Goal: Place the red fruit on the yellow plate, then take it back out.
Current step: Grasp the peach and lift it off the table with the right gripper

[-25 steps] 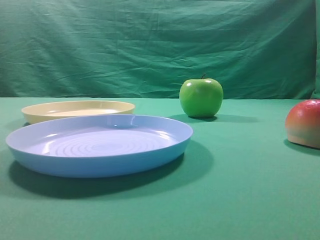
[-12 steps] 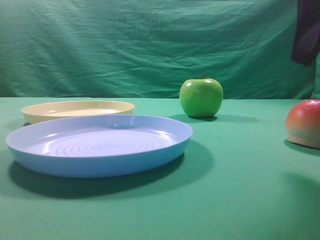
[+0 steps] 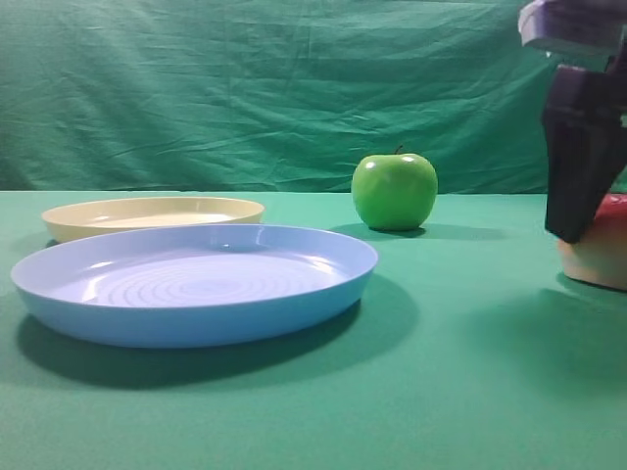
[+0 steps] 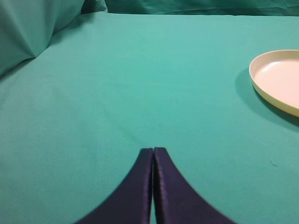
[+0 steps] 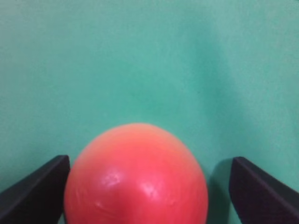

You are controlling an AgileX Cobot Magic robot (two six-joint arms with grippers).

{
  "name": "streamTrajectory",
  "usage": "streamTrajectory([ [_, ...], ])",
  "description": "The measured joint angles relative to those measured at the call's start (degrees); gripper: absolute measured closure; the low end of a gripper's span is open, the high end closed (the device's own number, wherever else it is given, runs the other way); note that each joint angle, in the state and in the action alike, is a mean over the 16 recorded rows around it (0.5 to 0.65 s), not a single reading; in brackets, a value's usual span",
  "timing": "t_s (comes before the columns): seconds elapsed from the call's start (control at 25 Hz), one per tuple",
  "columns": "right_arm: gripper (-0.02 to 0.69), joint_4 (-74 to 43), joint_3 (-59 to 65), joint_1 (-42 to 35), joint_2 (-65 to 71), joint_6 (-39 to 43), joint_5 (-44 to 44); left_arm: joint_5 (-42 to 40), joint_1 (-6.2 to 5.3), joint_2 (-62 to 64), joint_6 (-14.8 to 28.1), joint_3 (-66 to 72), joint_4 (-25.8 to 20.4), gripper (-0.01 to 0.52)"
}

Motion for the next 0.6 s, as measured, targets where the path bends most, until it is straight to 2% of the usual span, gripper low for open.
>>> streamTrajectory([
  [0.4,0.399,-0.14,-10.31,1.52,1.41,-0.17,7.34,0.00,0.00,0.00,0.00,0.00,0.00,0.514],
  [0.6,0.450,-0.10,-21.06,5.34,2.14,-0.70,11.24,0.00,0.00,0.00,0.00,0.00,0.00,0.514],
])
